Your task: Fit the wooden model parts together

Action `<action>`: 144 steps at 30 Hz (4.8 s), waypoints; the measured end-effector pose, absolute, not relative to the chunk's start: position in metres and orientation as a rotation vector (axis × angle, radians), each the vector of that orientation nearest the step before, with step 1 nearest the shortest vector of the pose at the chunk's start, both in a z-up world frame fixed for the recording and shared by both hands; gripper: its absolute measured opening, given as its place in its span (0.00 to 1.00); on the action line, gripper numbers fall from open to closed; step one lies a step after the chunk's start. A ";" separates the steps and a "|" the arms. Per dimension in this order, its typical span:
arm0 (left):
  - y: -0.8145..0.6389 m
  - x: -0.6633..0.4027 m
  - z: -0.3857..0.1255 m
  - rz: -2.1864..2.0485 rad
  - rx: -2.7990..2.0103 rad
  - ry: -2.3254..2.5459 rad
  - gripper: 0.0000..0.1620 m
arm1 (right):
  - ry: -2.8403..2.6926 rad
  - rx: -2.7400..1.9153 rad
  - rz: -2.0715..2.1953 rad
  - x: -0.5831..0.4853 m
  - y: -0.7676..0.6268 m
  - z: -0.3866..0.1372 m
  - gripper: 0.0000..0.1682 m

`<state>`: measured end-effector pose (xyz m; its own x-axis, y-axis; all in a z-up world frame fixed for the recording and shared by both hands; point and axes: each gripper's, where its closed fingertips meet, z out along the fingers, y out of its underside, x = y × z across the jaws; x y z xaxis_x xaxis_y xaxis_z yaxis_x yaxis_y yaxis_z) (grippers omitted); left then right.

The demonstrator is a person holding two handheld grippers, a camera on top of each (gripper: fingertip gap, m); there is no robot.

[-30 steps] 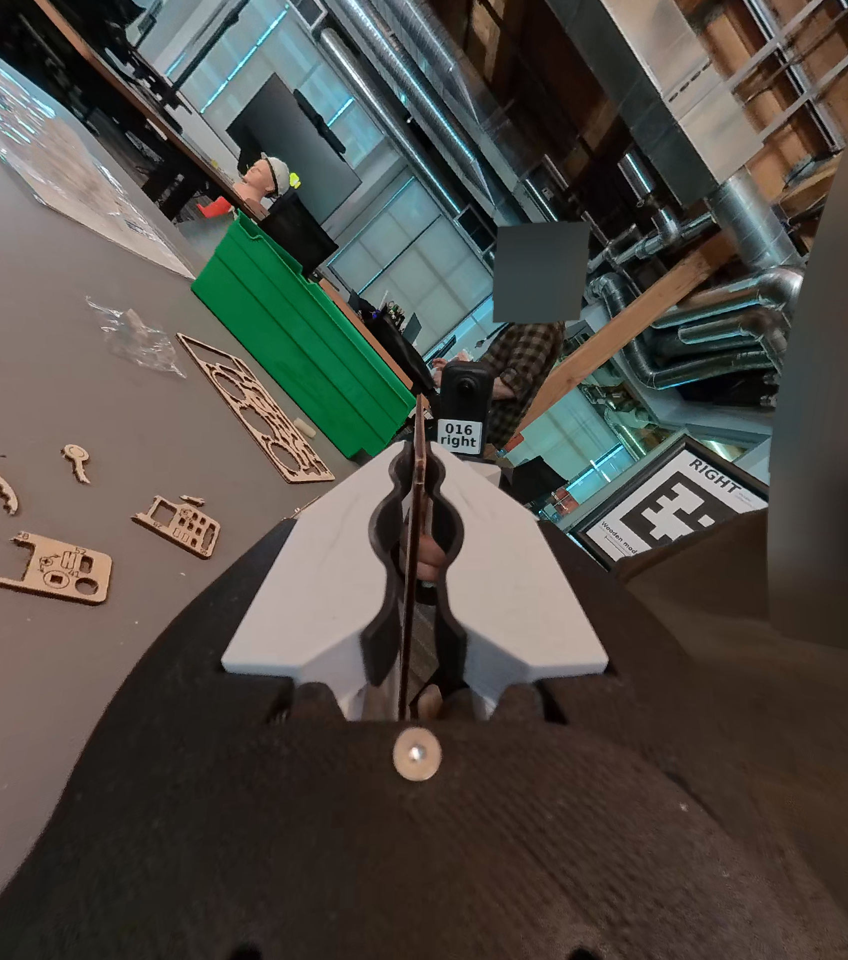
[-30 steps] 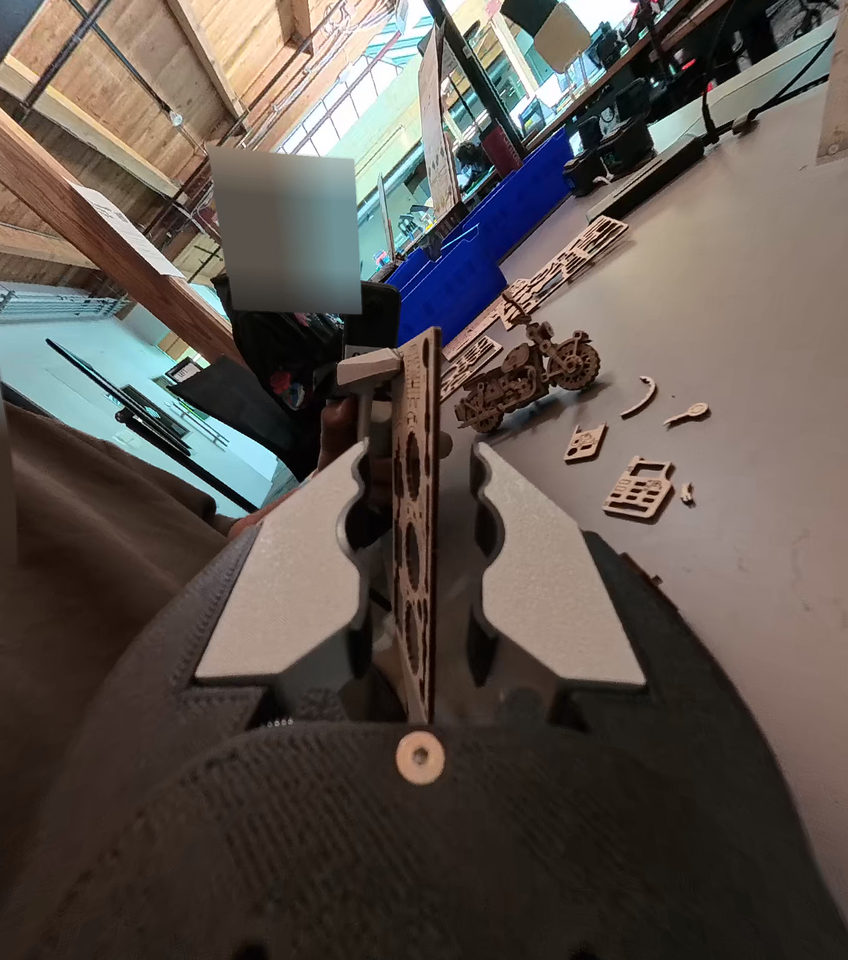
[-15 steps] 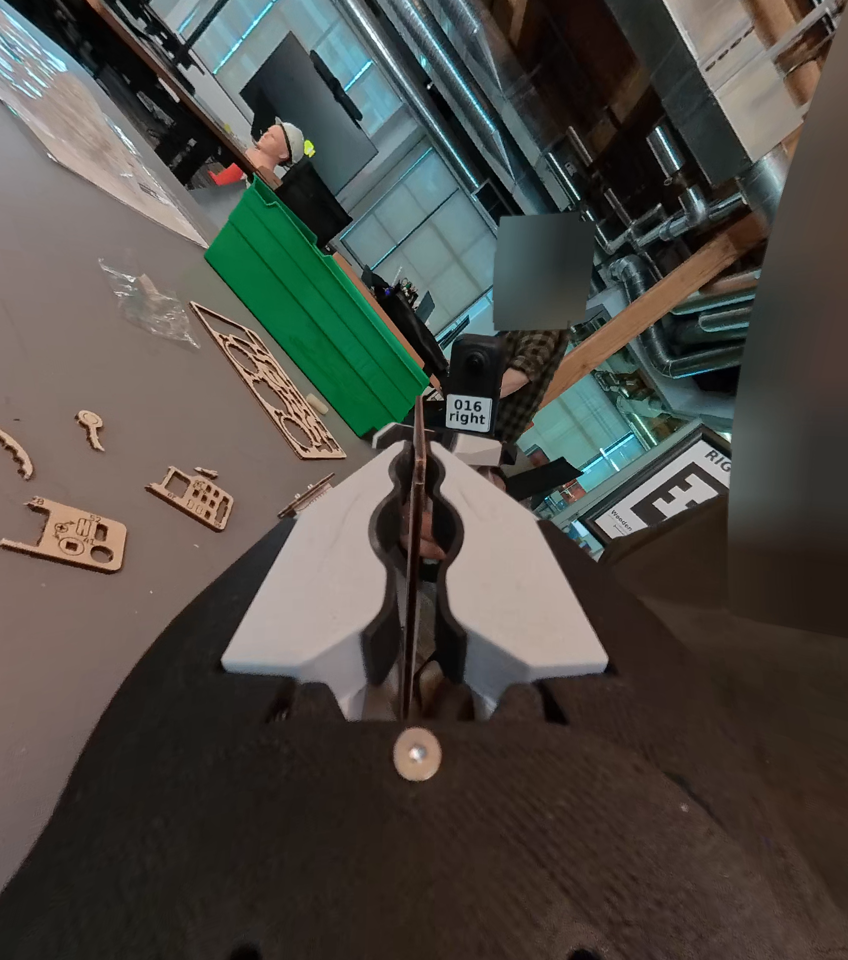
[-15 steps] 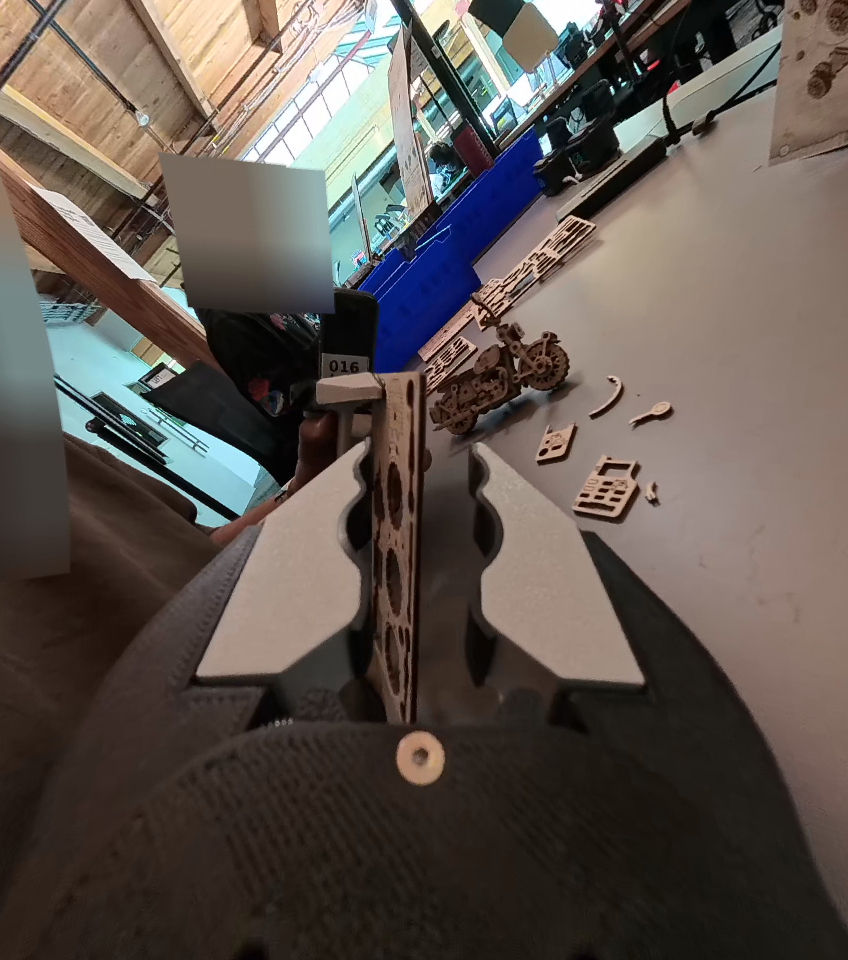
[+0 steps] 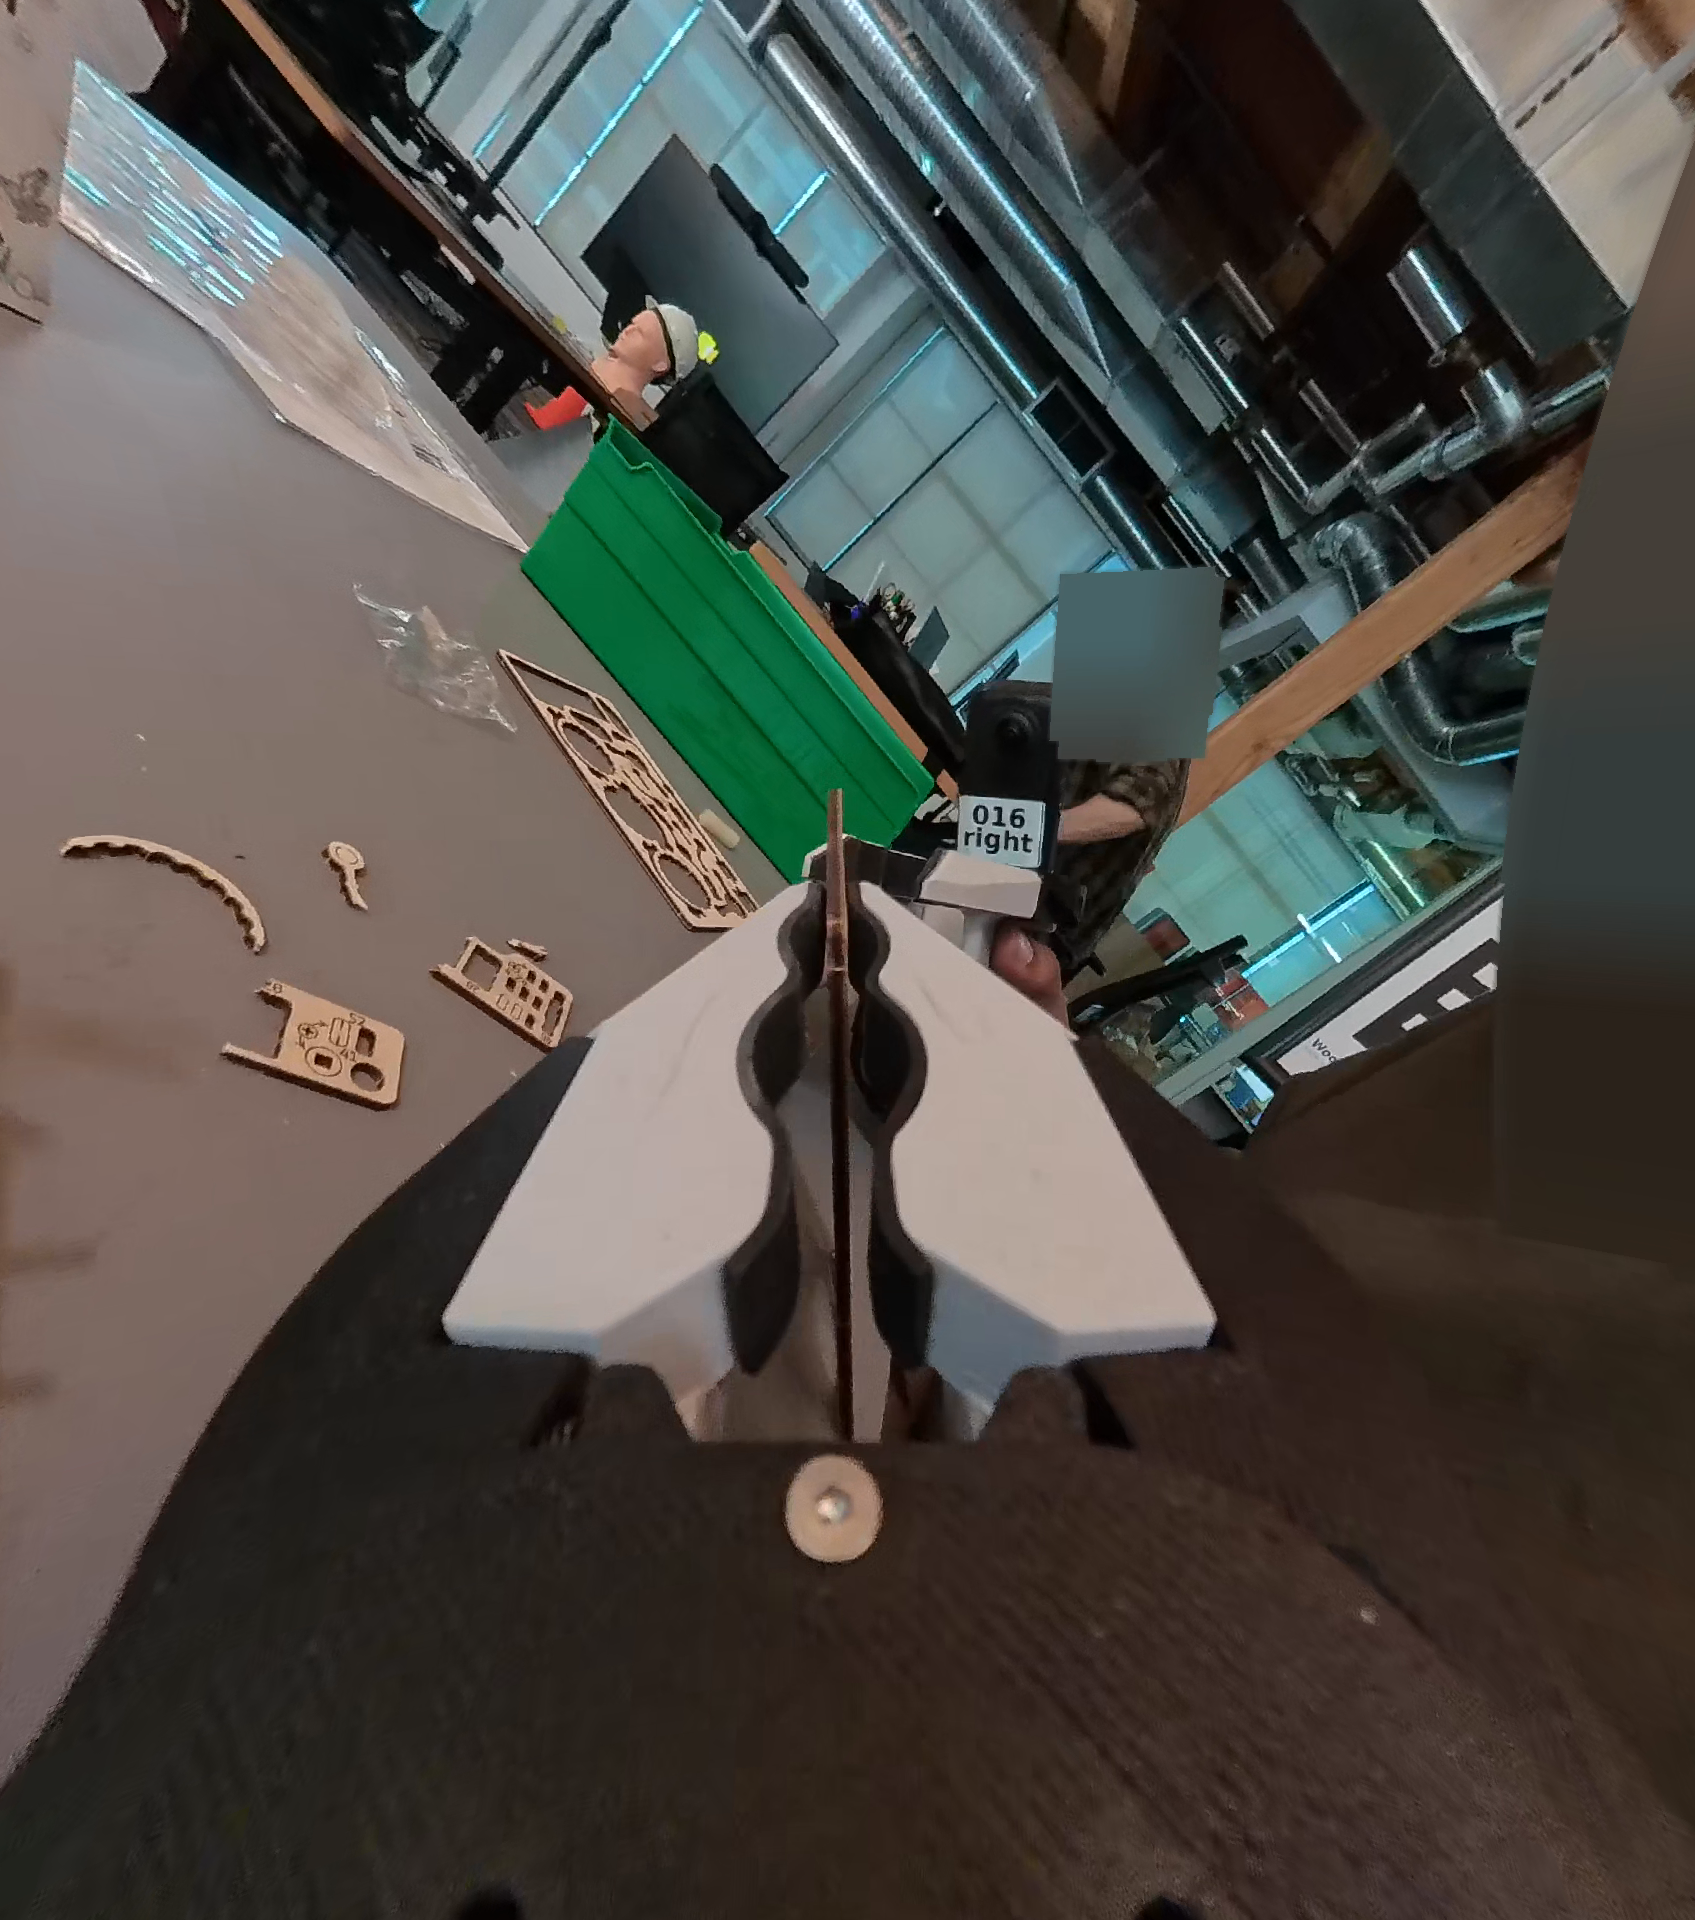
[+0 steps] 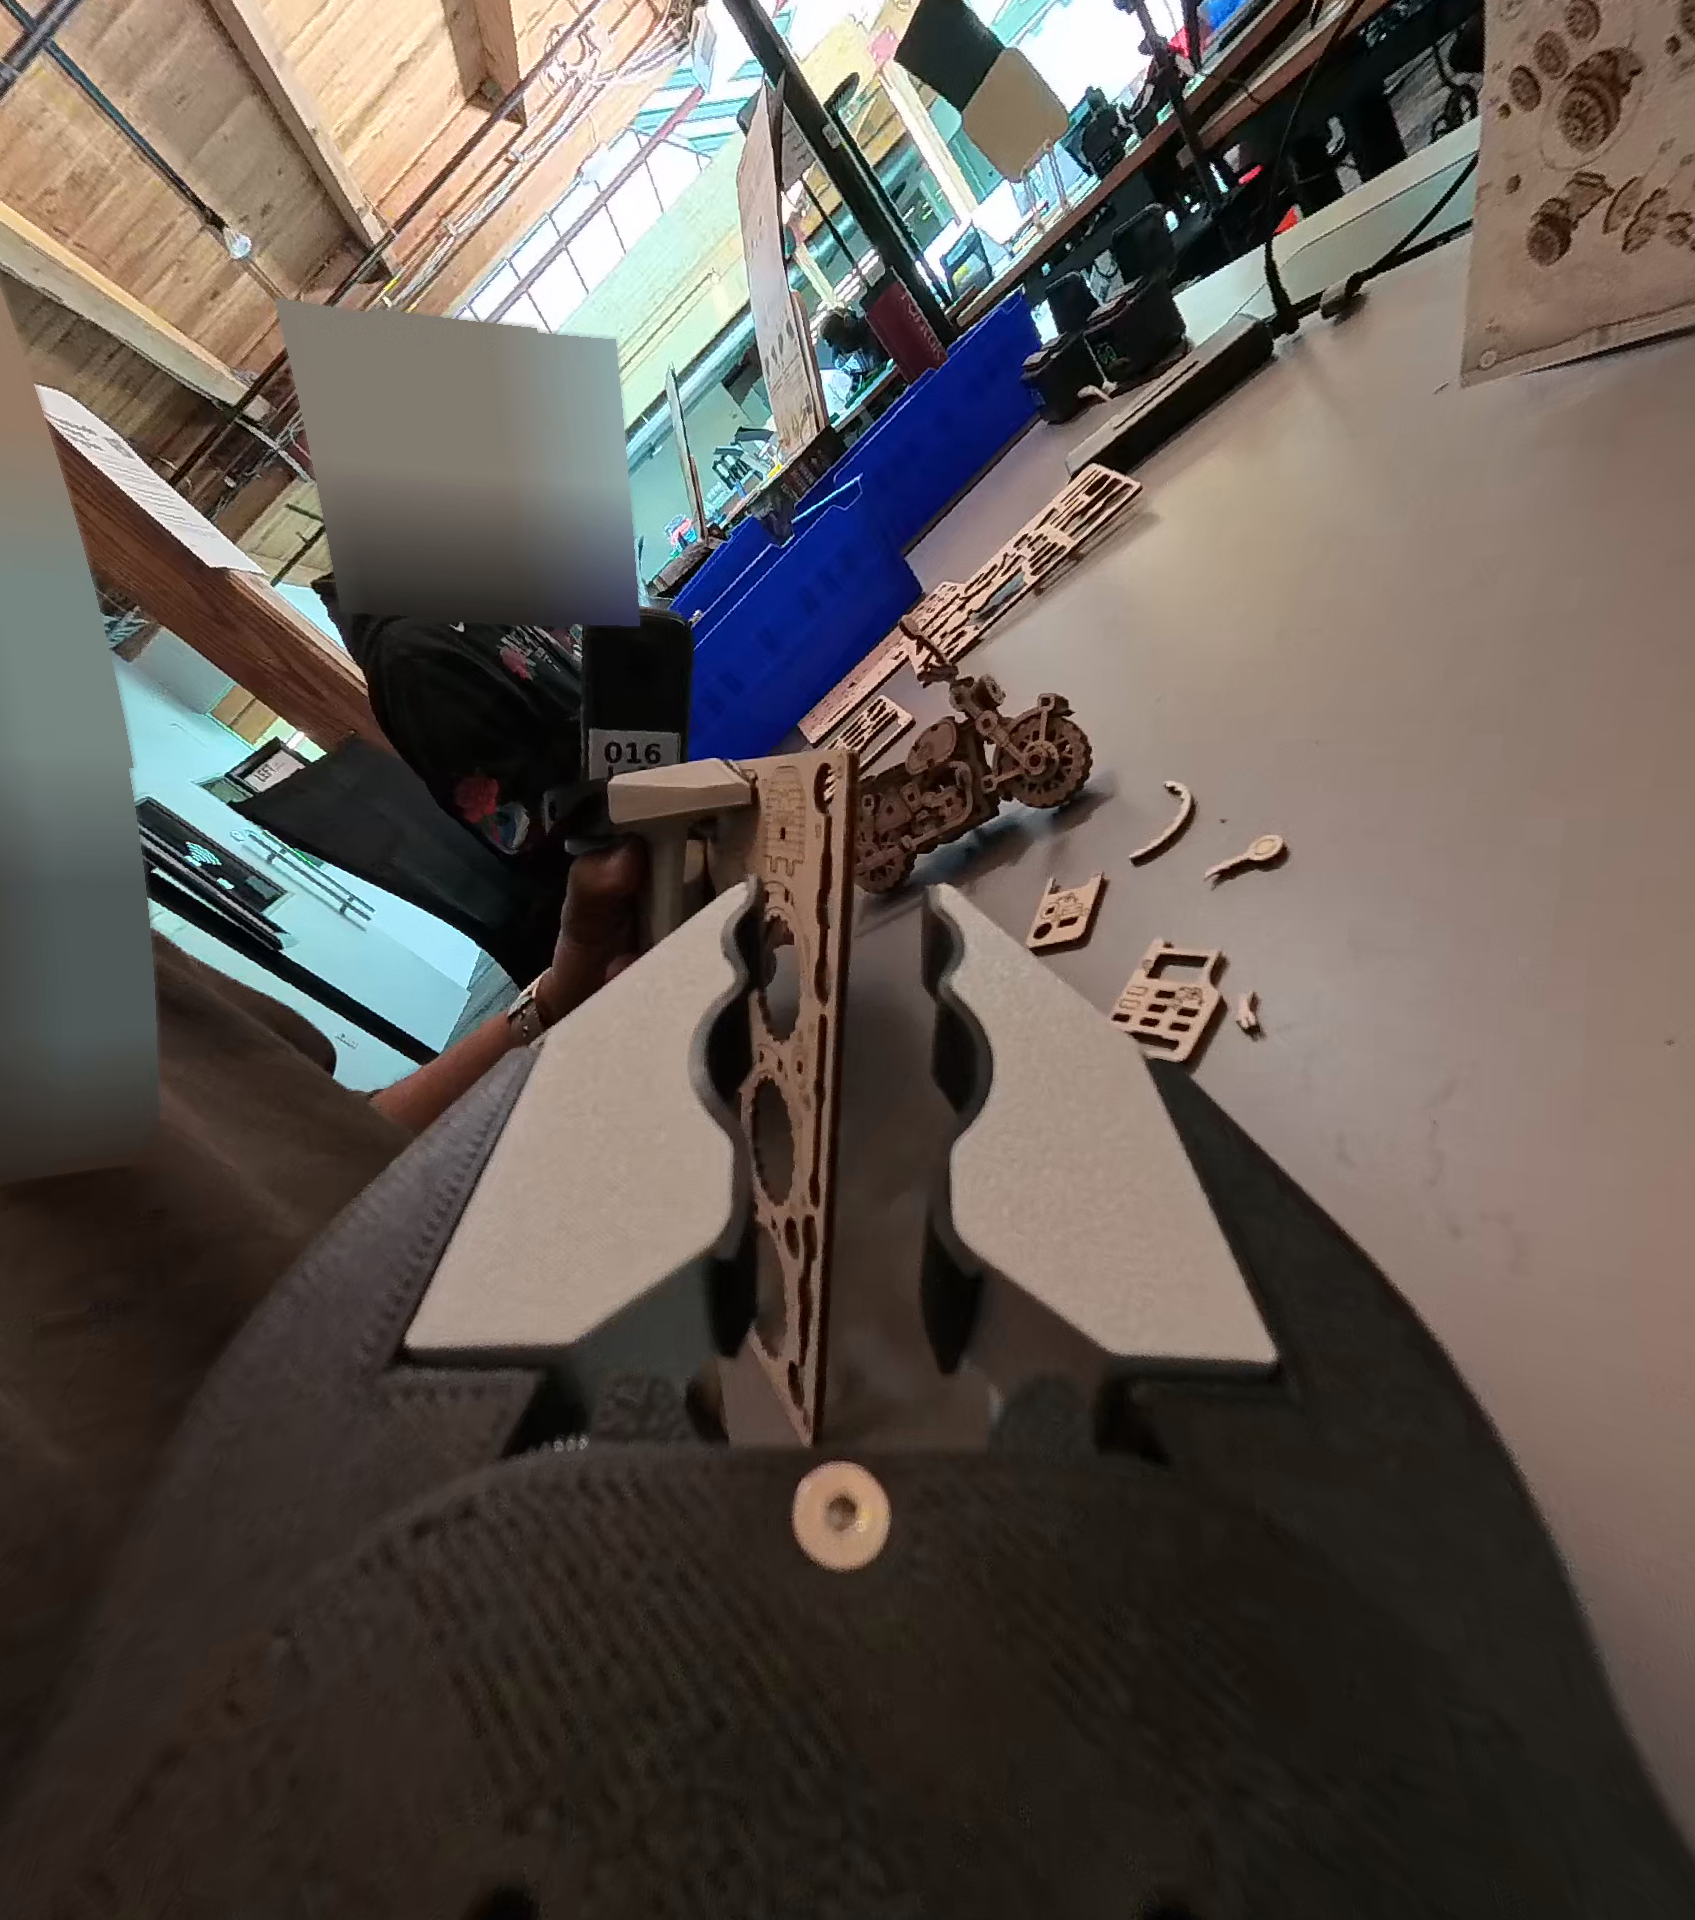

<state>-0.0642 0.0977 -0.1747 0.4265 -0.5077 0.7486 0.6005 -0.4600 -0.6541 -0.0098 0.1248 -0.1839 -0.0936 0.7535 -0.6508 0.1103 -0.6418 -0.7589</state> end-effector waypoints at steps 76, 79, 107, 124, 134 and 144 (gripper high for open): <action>0.093 -0.029 -0.183 -1.241 -1.656 -0.039 0.00 | -1.008 -1.816 1.833 -0.026 0.100 -0.194 0.09; 0.094 -0.032 -0.182 -1.260 -1.640 -0.060 0.00 | -1.010 -1.814 1.838 -0.026 0.100 -0.194 0.08; 0.101 -0.037 -0.192 -1.113 -1.728 -0.118 0.00 | -1.033 -1.940 1.679 -0.035 0.110 -0.205 0.12; 0.007 0.004 -0.115 -0.850 -1.250 0.680 0.00 | -1.528 -0.870 1.563 0.010 0.016 -0.124 0.01; 0.007 0.007 -0.112 -0.831 -1.250 0.688 0.00 | -1.520 -0.834 1.529 0.013 0.016 -0.120 0.02; 0.058 -0.022 -0.137 -1.011 -1.432 0.192 0.14 | -1.219 -1.415 1.782 -0.019 0.059 -0.139 0.00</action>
<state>-0.0220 0.0582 -0.1365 0.5945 -0.6677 0.4481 0.4574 -0.1774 -0.8714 -0.0187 0.0590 -0.1393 -0.2923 0.8448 -0.4482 0.1115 -0.4353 -0.8933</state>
